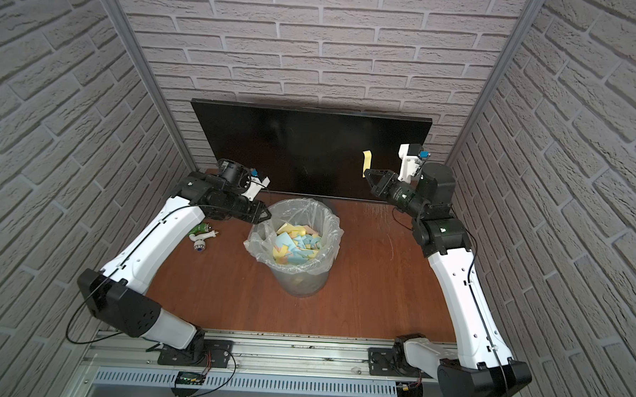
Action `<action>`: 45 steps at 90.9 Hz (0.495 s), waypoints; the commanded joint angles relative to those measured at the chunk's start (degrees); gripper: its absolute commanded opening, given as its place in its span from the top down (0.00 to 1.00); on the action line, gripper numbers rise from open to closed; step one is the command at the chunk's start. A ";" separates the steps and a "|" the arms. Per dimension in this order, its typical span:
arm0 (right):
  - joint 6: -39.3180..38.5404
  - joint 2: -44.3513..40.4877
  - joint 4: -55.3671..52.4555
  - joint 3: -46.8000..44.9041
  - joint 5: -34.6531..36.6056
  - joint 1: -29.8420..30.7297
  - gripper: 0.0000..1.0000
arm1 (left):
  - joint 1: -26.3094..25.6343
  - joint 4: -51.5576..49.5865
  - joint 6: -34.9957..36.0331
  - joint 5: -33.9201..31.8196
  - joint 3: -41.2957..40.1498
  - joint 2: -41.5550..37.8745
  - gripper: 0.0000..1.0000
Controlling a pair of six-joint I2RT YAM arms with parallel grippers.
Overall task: Remove the sticky note from the monitor
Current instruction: Tear off the sticky note from the monitor.
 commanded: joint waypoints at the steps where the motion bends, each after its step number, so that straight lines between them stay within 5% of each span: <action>1: -2.31 -2.47 -0.44 1.98 0.11 1.35 0.97 | 0.76 0.24 0.24 -0.43 0.82 -0.76 0.63; 45: -12.72 -4.52 -6.20 -0.17 6.54 19.39 0.97 | 0.76 0.20 0.16 -0.45 0.91 -0.81 0.62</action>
